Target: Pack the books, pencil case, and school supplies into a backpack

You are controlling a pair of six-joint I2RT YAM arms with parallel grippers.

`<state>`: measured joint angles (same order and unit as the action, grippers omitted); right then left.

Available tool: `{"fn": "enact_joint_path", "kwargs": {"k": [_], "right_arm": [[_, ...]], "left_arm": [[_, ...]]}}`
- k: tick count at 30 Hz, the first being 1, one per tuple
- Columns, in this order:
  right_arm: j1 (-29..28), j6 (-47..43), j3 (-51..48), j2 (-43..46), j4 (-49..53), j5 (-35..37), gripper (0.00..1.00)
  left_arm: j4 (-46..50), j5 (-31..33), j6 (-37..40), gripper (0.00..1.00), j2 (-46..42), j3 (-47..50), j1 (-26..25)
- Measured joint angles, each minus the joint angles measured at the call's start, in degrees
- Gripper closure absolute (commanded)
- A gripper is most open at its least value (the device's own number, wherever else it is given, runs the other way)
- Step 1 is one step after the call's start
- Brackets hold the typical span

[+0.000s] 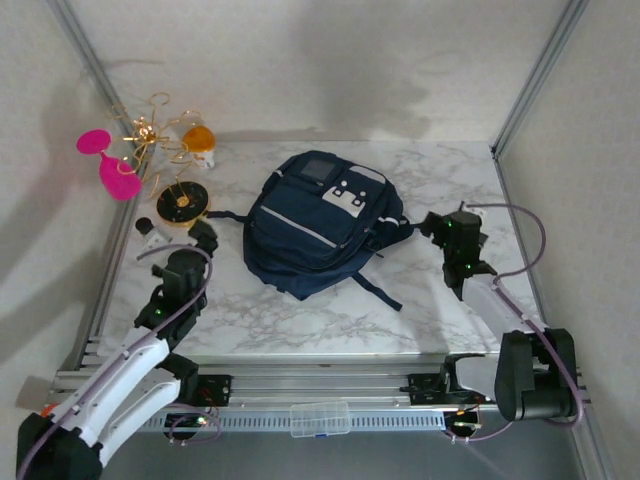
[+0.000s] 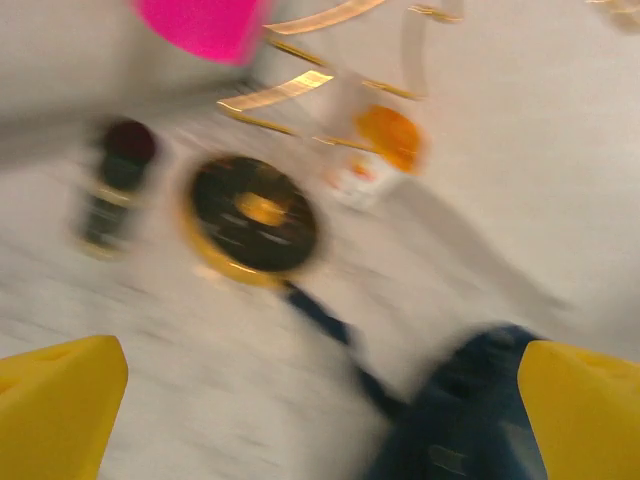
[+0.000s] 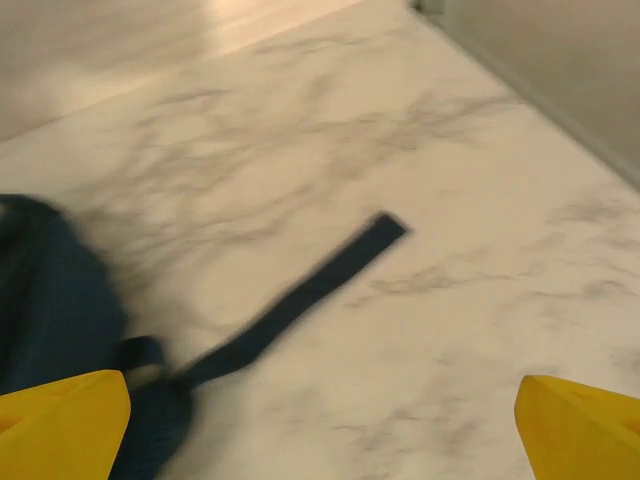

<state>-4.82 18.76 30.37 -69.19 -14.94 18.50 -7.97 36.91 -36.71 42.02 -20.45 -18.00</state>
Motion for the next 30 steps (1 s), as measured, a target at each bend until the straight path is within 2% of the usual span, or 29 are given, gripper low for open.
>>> {"fn": "enact_joint_path", "kwargs": {"k": [3,7,14,18,22,30], "right_arm": [[2.69,-3.02,-7.72,-3.54,-12.87,-0.20,0.01],[4.74,-6.67,-11.87,-11.06,-25.55,-4.28,0.01],[5.62,-14.19,-16.48,-17.40,-49.70,-16.98,0.01],[5.68,-15.41,-18.29,-19.23,-52.63,-19.23,0.01],[5.44,-16.04,-18.27,-19.21,-55.45,-19.19,0.01],[5.42,-16.28,-18.27,-19.21,-56.46,-19.19,0.01]], "left_arm": [[-11.02,2.12,8.98,0.01,3.85,9.84,6.34],[-26.16,-2.14,16.70,0.01,12.66,17.35,14.03],[-48.92,-14.19,23.82,0.01,29.68,14.16,15.43],[-60.00,-19.32,26.95,0.01,37.81,12.74,15.21],[-64.00,-20.96,29.00,0.01,45.70,10.40,14.53],[-66.12,-21.14,30.73,0.01,46.31,9.60,13.68]]}}
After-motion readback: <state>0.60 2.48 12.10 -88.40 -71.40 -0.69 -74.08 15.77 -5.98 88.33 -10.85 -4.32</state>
